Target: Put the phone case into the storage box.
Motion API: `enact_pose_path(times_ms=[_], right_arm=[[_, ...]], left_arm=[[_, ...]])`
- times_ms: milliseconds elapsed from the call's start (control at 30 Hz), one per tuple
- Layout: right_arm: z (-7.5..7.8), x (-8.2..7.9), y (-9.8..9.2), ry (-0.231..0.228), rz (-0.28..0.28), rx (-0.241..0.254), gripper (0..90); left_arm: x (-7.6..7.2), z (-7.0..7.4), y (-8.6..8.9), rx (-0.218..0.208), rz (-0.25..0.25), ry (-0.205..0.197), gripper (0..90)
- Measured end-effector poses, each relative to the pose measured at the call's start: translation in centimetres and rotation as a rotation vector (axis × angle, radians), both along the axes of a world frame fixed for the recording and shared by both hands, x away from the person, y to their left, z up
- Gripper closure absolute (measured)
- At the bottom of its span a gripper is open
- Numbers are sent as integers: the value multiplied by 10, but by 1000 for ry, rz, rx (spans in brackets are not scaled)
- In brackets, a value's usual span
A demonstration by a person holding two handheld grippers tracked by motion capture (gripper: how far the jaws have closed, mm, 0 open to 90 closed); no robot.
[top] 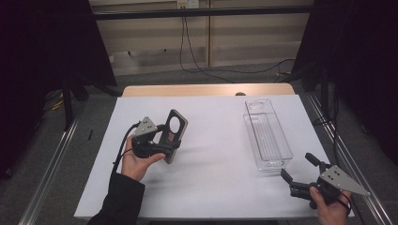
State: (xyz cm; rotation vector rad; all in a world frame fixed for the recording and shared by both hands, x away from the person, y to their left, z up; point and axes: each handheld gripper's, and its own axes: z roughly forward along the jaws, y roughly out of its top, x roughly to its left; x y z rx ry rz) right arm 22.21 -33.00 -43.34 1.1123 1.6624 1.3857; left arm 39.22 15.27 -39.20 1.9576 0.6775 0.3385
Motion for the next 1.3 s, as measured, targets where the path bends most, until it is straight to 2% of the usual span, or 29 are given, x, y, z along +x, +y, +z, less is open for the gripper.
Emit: enact_pose_path(times_ms=[100, 233, 467, 567, 633, 733, 767, 867, 933, 1167, 1233, 1300], right_arm=[[0, 0, 0, -2, 2, 3, 0], [1, 0, -1, -11, 3, 3, 0], [1, -1, -1, -10, 16, 17, 0], [2, -1, 0, -10, 47, 37, 0], [2, -1, 1, -1, 62, 34, 0], [2, -1, 2, 10, 68, 62, 0], [3, -1, 2, 10, 67, 60, 0], [4, -2, 4, 9, 82, 67, 0], [5, -2, 5, 11, 97, 74, 0], [10, -1, 16, 27, 145, 68, 0], [12, -1, 20, 51, 161, 37, 0], [13, -1, 24, 67, 172, 52, 0]], left_arm=[[-2, -1, -1, -11, -5, 0, 126], [-5, 1, 0, -62, -25, -6, 126], [-19, 5, 4, -85, -51, -16, 126], [-24, 6, 3, -136, -77, -10, 126], [-28, 7, 3, -147, -89, -12, 125], [-34, 9, 3, -162, -105, -18, 125], [-36, 9, 3, -181, -121, -13, 125], [-43, 9, 1, -177, -139, -5, 125], [-45, 7, -2, -198, -152, 12, 125], [-53, 5, -12, -215, -208, 27, 125], [-55, 5, -15, -212, -222, 29, 125], [-57, 5, -19, -211, -247, 39, 125]])
